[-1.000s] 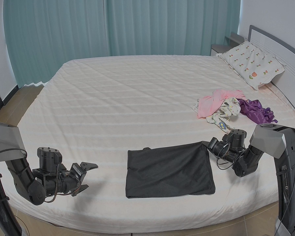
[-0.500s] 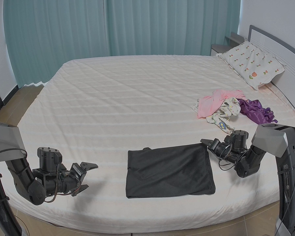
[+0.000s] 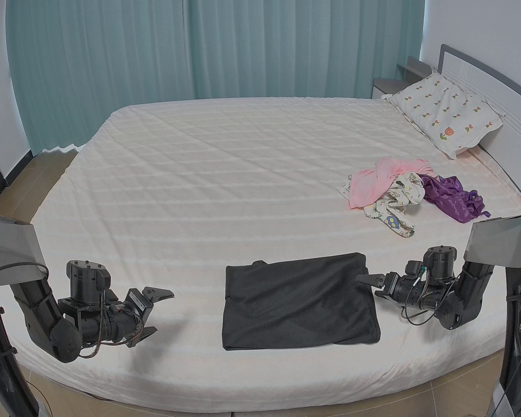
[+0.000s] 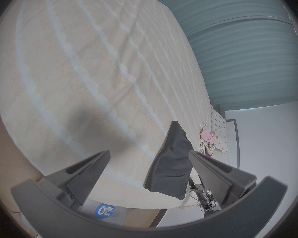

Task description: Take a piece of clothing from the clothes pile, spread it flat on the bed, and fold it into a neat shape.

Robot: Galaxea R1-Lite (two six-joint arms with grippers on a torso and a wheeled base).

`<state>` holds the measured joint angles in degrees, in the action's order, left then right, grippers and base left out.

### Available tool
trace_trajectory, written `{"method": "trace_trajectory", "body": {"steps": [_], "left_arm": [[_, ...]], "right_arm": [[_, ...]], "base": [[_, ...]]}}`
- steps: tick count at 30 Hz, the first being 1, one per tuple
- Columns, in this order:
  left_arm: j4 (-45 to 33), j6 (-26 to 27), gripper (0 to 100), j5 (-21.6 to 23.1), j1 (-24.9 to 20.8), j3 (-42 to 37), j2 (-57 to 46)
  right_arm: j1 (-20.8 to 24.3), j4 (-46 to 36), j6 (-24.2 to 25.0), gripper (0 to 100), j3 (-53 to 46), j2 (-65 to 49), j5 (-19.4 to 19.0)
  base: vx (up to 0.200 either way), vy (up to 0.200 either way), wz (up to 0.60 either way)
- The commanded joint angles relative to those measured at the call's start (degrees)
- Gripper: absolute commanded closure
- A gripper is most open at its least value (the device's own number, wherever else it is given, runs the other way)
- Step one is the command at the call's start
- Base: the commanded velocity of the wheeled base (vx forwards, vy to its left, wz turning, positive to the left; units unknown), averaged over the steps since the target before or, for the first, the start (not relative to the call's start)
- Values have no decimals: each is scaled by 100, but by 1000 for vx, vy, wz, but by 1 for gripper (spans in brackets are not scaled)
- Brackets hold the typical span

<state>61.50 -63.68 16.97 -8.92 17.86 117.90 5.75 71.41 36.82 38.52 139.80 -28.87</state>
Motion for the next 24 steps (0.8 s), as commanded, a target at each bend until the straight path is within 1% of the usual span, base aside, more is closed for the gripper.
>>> {"method": "trace_trajectory", "body": {"steps": [1,6,15,24], "left_arm": [[2,5,0,-1,-22,7,23],[2,14,0,8,-39,42,32],[-94,-30,0,-9,-48,209,58],[-86,-39,0,-9,-48,165,32]], "right_arm": [[163,-48,-60,0,-231,-120,-49],[224,-66,-175,0,15,109,-22],[330,-84,-201,0,50,117,-14],[-30,-92,-245,0,6,21,-14]], "base": [[0,0,0],[0,0,0],[0,0,0],[0,0,0]]}}
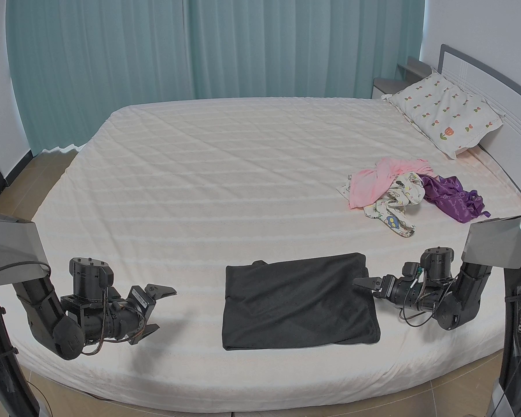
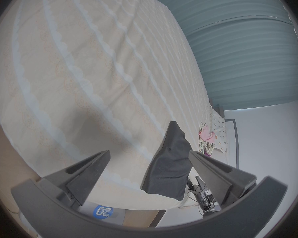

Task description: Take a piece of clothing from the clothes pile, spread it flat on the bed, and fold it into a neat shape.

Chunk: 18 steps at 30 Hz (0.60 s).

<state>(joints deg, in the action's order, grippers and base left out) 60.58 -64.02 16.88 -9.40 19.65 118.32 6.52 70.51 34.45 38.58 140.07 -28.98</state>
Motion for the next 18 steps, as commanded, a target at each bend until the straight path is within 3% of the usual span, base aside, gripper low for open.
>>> {"method": "trace_trajectory", "body": {"steps": [1,7,18], "left_arm": [[7,-5,0,-1,-1,-14,-11],[16,-5,0,-1,8,-14,-2],[16,-5,0,-1,8,-5,-2]], "right_arm": [[-107,-11,-17,0,9,3,-3],[-19,-64,-123,0,97,196,-3],[605,-64,-184,0,360,302,-3]], "base": [[0,0,0],[0,0,0],[0,0,0]]}}
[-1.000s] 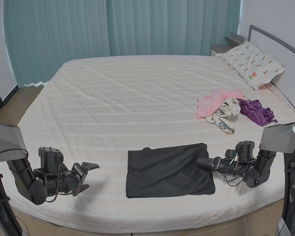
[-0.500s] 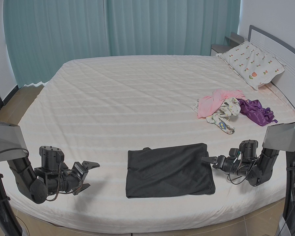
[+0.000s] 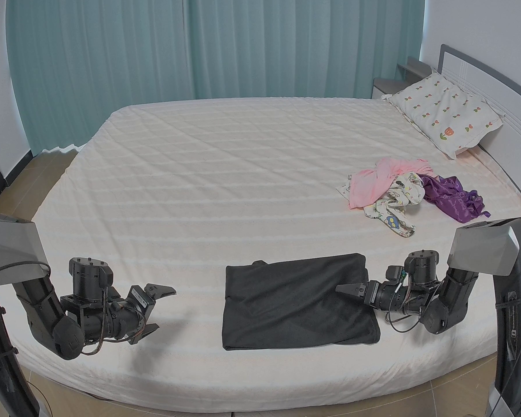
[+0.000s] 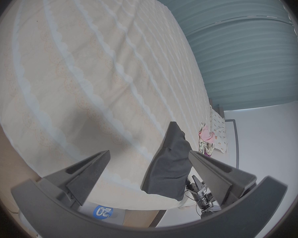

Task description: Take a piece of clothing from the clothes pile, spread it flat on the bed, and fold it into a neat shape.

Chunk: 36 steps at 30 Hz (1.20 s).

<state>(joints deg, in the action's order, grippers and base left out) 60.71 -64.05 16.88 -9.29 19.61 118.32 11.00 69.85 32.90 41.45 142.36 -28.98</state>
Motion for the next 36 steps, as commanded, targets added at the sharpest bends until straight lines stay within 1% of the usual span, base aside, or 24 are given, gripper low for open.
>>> {"method": "trace_trajectory", "body": {"steps": [1,10,14,17,26,27,36], "left_arm": [[2,-2,0,-1,-3,7,-2],[2,-2,0,-1,-3,7,-2],[2,-11,0,8,-3,-2,-2],[11,-11,0,8,-3,-2,-2],[20,-64,0,8,-3,-2,-11],[11,-64,0,-1,-3,-2,-11],[20,-64,0,-1,-3,-2,-11]], "right_arm": [[184,-7,-56,0,118,108,-3],[280,-191,-232,0,311,213,-3],[526,-420,-566,0,505,248,-3],[623,-429,-583,0,610,275,6],[632,-446,-574,0,786,345,41],[641,-473,-574,100,795,345,41],[641,-341,-566,100,645,310,24]], "base": [[0,0,0],[0,0,0],[0,0,0],[0,0,0],[0,0,0],[0,0,0],[0,0,0]]}}
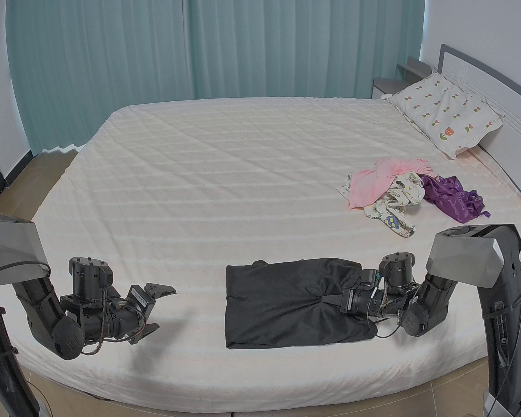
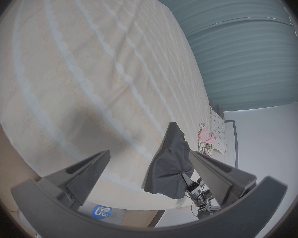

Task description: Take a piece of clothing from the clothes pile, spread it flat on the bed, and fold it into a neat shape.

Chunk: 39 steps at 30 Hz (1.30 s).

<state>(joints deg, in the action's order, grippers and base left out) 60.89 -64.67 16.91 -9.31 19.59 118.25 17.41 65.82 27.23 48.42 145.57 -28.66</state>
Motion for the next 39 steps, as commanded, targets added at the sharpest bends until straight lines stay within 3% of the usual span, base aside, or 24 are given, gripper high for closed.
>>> {"method": "trace_trajectory", "body": {"steps": [1,11,21,29,39], "left_arm": [[2,-2,0,-3,0,1,-4],[10,-2,0,-3,0,-8,-4],[28,16,0,-3,9,-43,-4],[28,7,0,5,9,-34,-4],[19,7,0,5,9,-34,5]], "right_arm": [[-1,124,10,100,-78,-11,-8],[-80,740,362,100,-571,-187,-70],[-563,977,379,100,-1107,-433,-157],[-704,1293,388,100,-1353,-433,-368],[-774,1285,388,100,-1353,-442,-395]], "base": [[0,0,0],[0,0,0],[0,0,0],[0,0,0],[0,-200,0]]}}
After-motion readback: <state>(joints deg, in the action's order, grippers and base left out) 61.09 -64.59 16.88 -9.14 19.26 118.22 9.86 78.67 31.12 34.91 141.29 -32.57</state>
